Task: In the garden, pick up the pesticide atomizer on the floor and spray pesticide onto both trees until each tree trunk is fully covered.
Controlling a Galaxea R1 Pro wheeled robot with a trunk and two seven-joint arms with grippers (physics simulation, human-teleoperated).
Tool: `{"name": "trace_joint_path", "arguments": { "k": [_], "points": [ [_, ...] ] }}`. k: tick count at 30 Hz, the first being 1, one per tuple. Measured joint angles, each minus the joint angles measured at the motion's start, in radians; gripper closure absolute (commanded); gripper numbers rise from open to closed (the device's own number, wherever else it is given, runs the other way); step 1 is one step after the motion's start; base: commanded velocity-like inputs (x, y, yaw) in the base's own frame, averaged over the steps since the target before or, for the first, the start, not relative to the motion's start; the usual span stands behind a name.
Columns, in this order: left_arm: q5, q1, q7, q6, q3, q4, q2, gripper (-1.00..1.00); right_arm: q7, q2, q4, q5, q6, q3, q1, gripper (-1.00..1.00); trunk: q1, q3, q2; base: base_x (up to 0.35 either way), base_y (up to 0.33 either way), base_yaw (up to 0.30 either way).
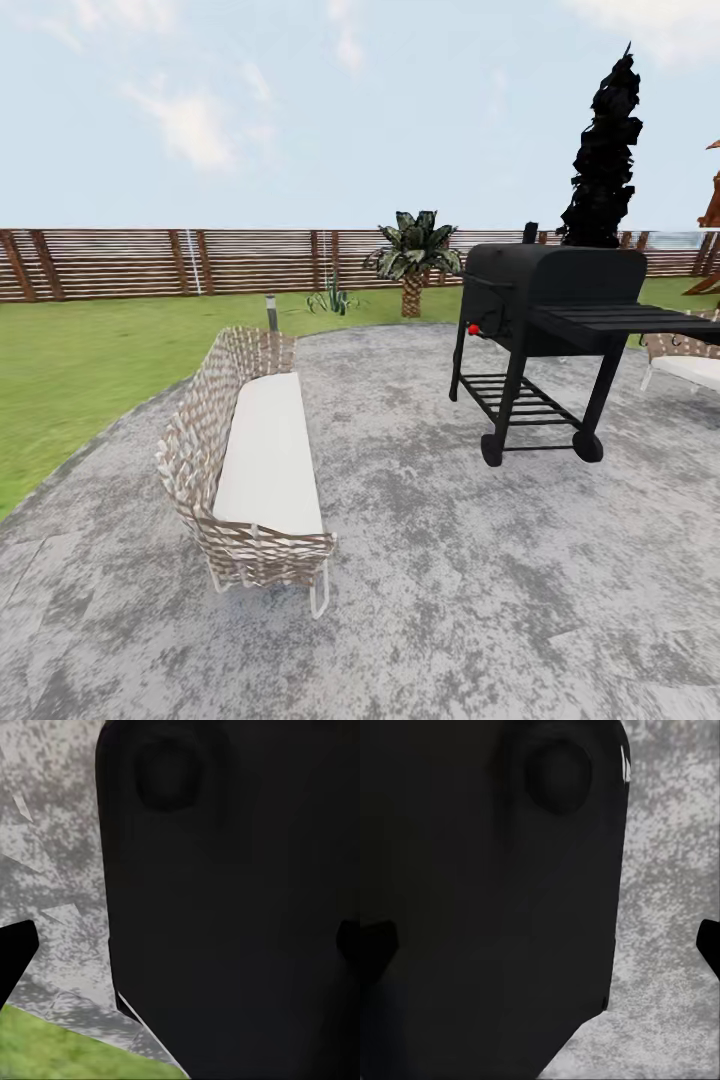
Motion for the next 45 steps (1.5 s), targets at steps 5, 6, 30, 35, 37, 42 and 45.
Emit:
{"name": "trace_joint_path", "arguments": {
  "k": [5, 6, 30, 35, 37, 42, 45],
  "points": [
    [0.001, 0.003, 0.002, -0.001, 0.003, -0.008, 0.001, -1.0, -0.003, 0.025, -0.021, -0.001, -0.002, 0.004, 0.0, -1.0, 0.0, 0.0, 0.0, 0.0, 0.0, 0.0],
    [0.001, 0.003, 0.002, -0.001, 0.003, -0.008, 0.001, -1.0, -0.003, 0.028, -0.023, -0.001, -0.002, 0.004, 0.001, -1.0, 0.0, 0.0, 0.0, 0.0, 0.0, 0.0],
    [0.002, -0.005, 0.003, -0.039, 0.002, -0.063, 0.013, -1.0, -0.001, 0.021, -0.109, -0.003, -0.022, 0.001, 0.0, -1.0, 0.0, 0.0, 0.0, 0.0, 0.0, 0.0],
    [0.0, -0.013, 0.004, -0.046, 0.002, -0.091, 0.013, -1.0, 0.001, 0.019, -0.137, -0.003, -0.02, 0.002, 0.0, -1.0, 0.0, 0.0, 0.0, 0.0, 0.0, 0.0],
    [-0.001, -0.022, 0.004, -0.048, 0.001, -0.161, 0.012, -1.0, 0.0, 0.019, -0.249, -0.003, -0.02, 0.001, 0.0, -1.0, 0.0, 0.0, 0.0, 0.0, 0.0, 0.0],
    [-0.004, -0.081, 0.004, -0.051, -0.001, -0.337, 0.006, -1.0, -0.001, 0.019, -0.355, -0.003, -0.019, 0.001, -0.001, -1.0, 0.0, 0.001, 0.0, 0.0, 0.0, -0.074],
    [-0.006, -0.116, 0.003, -0.053, -0.002, -0.345, 0.002, -1.0, -0.001, 0.016, -0.438, -0.002, -0.019, 0.001, -0.001, -1.0, 0.0, 0.0, 0.0, 0.0, 0.0, -0.216]
  ]
}}
